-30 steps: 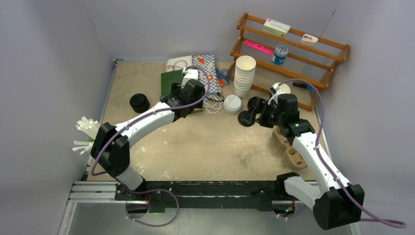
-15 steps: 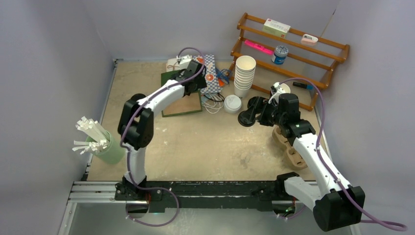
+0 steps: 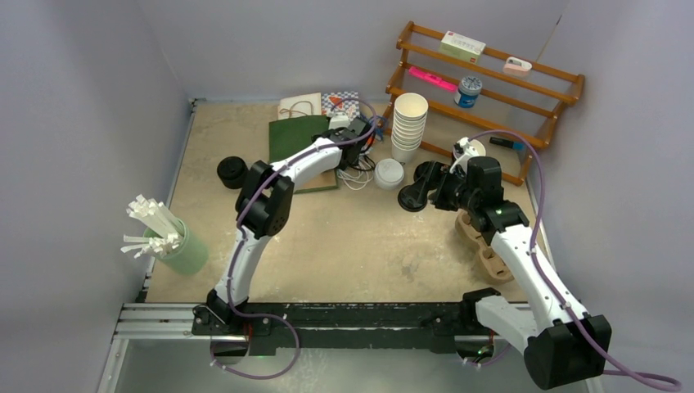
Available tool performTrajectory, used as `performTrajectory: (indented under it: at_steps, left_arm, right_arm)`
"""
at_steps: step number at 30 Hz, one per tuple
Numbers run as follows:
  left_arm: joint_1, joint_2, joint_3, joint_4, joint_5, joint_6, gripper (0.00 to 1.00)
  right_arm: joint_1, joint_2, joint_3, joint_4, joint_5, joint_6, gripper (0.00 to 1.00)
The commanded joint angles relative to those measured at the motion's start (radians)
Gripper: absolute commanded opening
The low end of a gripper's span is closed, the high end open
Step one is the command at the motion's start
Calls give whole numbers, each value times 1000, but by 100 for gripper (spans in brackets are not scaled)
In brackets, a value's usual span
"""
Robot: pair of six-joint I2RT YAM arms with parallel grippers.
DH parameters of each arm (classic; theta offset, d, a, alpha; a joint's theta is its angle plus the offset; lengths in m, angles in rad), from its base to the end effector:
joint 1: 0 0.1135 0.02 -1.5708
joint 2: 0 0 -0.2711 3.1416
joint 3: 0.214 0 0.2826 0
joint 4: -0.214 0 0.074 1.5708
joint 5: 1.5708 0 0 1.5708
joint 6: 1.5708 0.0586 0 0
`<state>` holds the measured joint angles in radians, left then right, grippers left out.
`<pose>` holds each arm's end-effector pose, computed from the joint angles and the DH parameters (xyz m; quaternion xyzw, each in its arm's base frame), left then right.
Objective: Pack the takeout coffee
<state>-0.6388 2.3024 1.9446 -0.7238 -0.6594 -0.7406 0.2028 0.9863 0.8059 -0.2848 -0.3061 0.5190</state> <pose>0.4528 -0.2916 0.1685 -0.1250 0.9128 0.0965 0.3766 0.2599 0.0715 0.2908 0.0534 0.8432 0.3046 0.4397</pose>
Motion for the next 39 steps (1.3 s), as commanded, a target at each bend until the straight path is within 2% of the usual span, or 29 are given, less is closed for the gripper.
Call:
performTrajectory:
  at_steps: [1,4,6,11,13,15,17,18,23,26,32,36,37,39]
  left_arm:
    - [-24,10,-1,-46,-131,2,75]
    - [-34,13,-4,-61,-186,7,58]
    - [-36,13,-4,-73,-225,11,56]
    - [-36,21,-3,-75,-218,69,61]
    - [-38,17,-14,-67,-211,97,57]
    - [-42,4,-34,-55,-220,116,40]
    - [-48,-15,-56,-47,-230,129,10]
    - [-51,-27,-63,-54,-238,125,0]
    - [-93,-127,-94,-121,-289,85,0]
    - [-137,-220,-154,-197,-322,10,0]
    - [-223,-488,-488,-216,-286,-130,0]
    - [-246,-663,-711,-85,-232,-83,0]
    - [-245,-700,-760,-15,-220,-29,7]
    - [-246,-752,-825,93,-209,66,43]
  right_arm:
    - [0,-14,12,22,-4,-8,86]
    - [0,-13,14,17,-2,-10,86]
    - [1,-17,13,13,-3,-10,86]
    - [0,-33,13,9,-2,-8,86]
    - [0,-38,15,7,-3,-4,86]
    - [1,-41,16,4,-9,-2,85]
    - [0,-45,17,3,-15,1,84]
    - [0,-48,14,5,-21,3,84]
    - [0,-56,2,25,-49,20,83]
    - [1,-37,1,41,-78,23,82]
    - [2,8,-26,116,-158,49,79]
    - [39,23,-51,188,-153,94,77]
    - [49,27,-51,198,-144,100,77]
    - [59,31,-50,210,-133,105,78]
